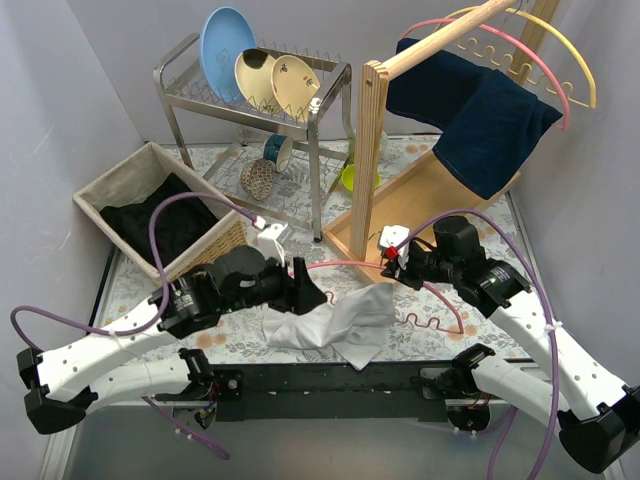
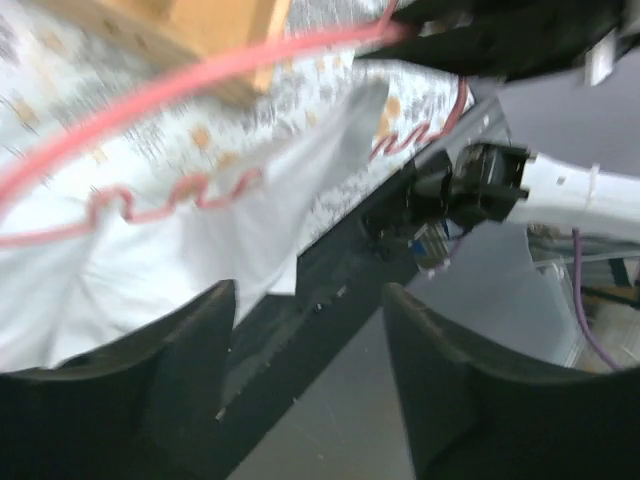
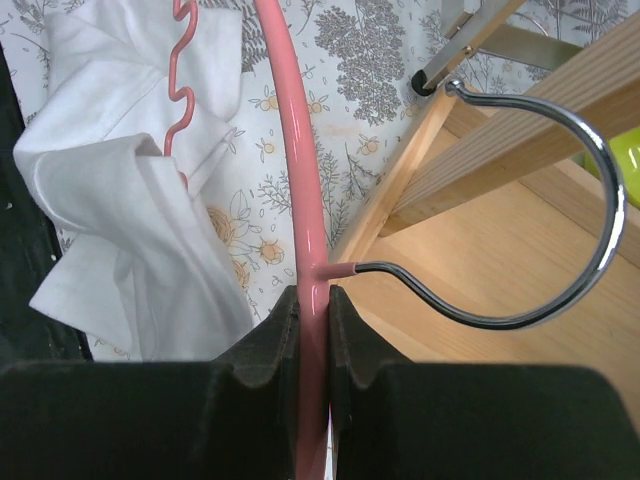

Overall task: Place the skirt on the hanger
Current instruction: Move the skirt to the center of the board

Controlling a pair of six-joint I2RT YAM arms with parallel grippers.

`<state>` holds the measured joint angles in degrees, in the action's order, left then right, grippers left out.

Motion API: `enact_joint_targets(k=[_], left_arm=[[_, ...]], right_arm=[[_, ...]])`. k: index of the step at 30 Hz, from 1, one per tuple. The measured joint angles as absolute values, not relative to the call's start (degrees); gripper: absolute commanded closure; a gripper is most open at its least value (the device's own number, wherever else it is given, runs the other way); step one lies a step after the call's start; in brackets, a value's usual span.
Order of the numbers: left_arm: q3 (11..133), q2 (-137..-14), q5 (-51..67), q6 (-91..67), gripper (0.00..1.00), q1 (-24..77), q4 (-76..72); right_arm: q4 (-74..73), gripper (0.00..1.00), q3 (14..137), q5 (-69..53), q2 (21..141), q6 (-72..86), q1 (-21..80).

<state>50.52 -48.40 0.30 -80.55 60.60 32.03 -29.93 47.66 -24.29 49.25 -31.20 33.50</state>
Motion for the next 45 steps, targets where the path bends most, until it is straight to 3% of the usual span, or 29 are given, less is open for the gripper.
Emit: enact_joint_targets(k=[5, 9, 10, 13, 19, 22, 23, 25, 26, 27, 30, 38, 45], left_arm=[[67.92, -52.07, -8.82, -73.28, 0.23, 60.51, 36.38], [72.49, -57.21, -12.53, -71.24, 0.34, 59.51, 36.23], [72.07, -58.94, -11.97, -70.57, 0.43, 59.20, 35.66], [66.59, -62.13, -5.04, -68.23, 0.53, 58.43, 31.92], [54.54, -54.37, 5.48, -67.92, 0.57, 58.67, 29.50], [50.43, -44.42, 4.45, -71.94, 0.86, 58.67, 29.87], [49.95, -42.17, 3.31, -74.02, 0.90, 58.67, 30.22], [49.71, -38.17, -0.21, -77.80, 0.84, 58.67, 32.10], [49.69, -36.69, -2.13, -79.37, 0.69, 58.67, 33.17], [49.63, -35.46, -3.88, -80.68, 0.64, 58.67, 34.06], [49.67, -32.29, -8.80, -83.15, 0.55, 58.67, 36.16], [61.82, -38.96, -12.34, -79.72, 0.51, 58.65, 37.87], [59.16, -42.92, -0.91, -76.27, 0.48, 58.63, 32.82]], right_arm=[[-30.48, 0.99, 47.44, -25.80, 48.29, -34.09, 33.52], [-30.39, 0.99, 46.74, -25.58, 48.14, -34.92, 33.56], [-30.30, 0.99, 46.65, -25.41, 48.14, -34.92, 33.56], [-30.22, 0.99, 46.61, -24.43, 48.16, -34.87, 33.56], [-31.24, 0.99, 48.34, -24.32, 48.34, -36.40, 33.80], [-33.10, 0.99, 54.57, -24.60, 49.89, -36.88, 33.85], [-33.15, 0.99, 56.69, -25.21, 50.35, -36.95, 33.85], [-33.45, 0.99, 60.01, -27.31, 50.63, -36.80, 33.80], [-33.74, 0.99, 60.75, -28.56, 50.63, -36.69, 33.82], [-34.24, 0.99, 61.01, -31.00, 50.63, -36.42, 33.85], [-37.39, 0.99, 59.16, -36.32, 50.85, -34.70, 34.61], [-44.51, 0.99, 57.01, -43.94, 57.84, -26.44, 36.99], [-31.92, 0.99, 47.31, -41.08, 55.68, -13.82, 37.17]])
